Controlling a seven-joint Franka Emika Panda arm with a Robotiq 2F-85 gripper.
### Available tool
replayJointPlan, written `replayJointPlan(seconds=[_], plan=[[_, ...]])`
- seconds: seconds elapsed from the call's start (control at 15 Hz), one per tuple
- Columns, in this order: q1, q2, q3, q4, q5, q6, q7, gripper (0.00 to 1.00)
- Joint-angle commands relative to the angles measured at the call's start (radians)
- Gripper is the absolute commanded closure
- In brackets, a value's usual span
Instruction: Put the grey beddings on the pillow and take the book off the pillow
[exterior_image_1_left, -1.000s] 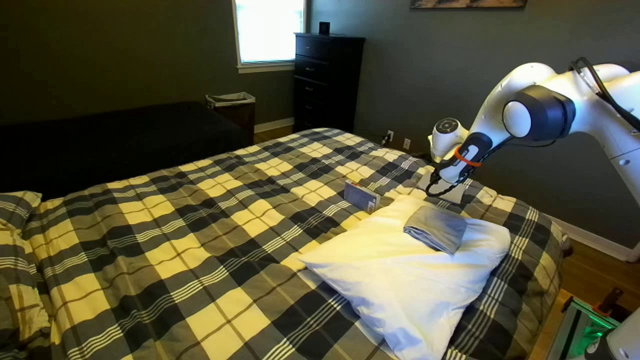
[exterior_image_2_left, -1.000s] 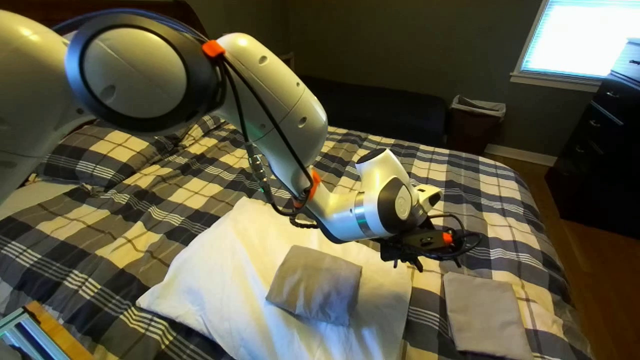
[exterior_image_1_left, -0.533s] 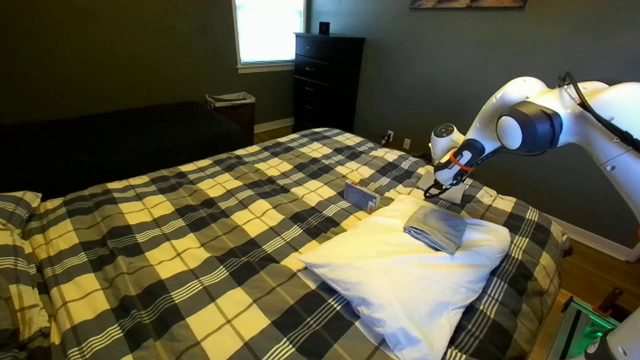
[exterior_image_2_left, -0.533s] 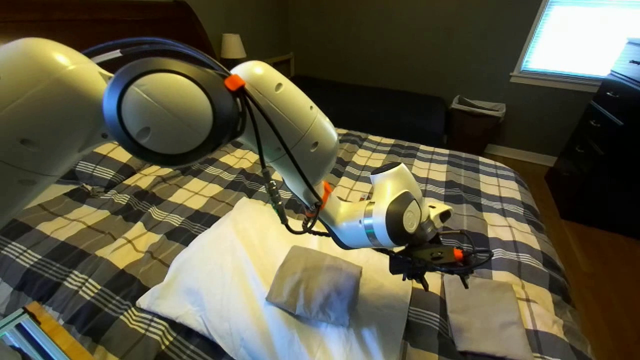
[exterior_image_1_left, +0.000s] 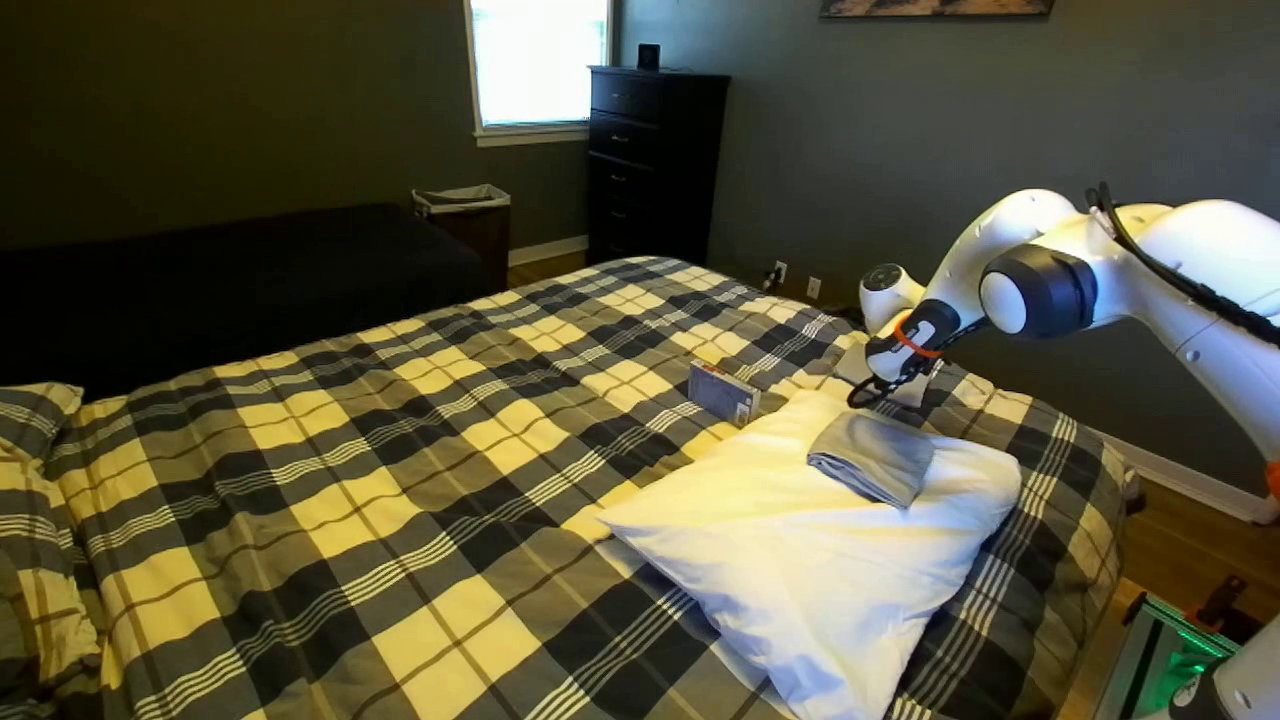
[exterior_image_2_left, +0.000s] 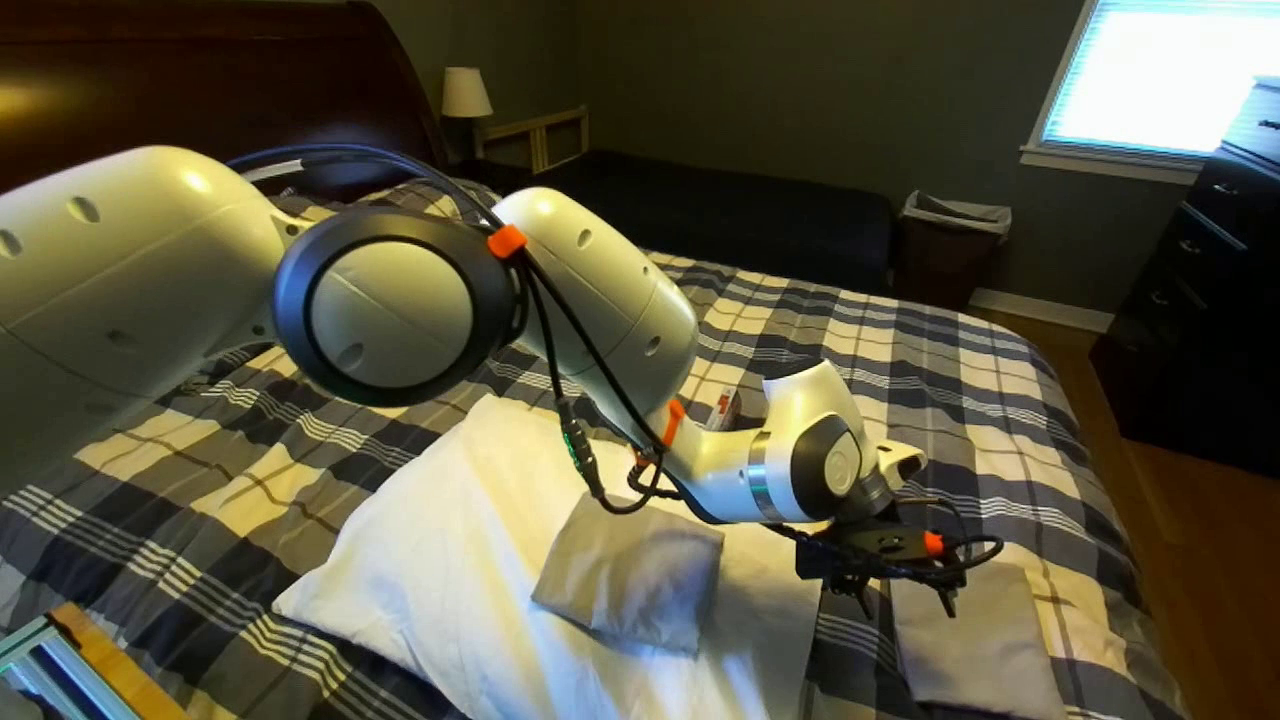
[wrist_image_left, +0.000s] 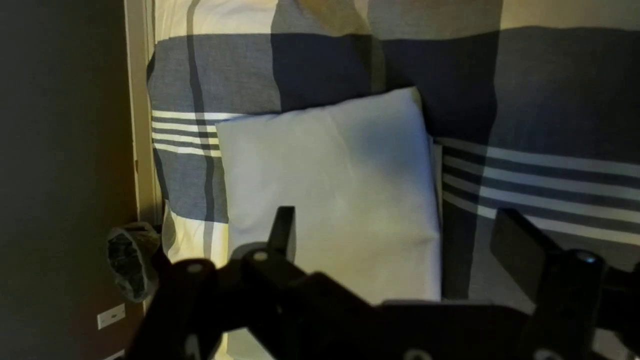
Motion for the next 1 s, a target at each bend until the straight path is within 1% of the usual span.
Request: replayJointPlan(seconds=[0.0,0.33,0.93], plan=[[-0.029,0.102,-0.004,0.123,0.023,0.005,-0.01,0.0],[-0.055,0.184,-0.008,0.225,0.025,0.027,-0.008,0.0],[-0.091,0.31,-0.015,0.395,0.035,0.02,-0.009,0.0]])
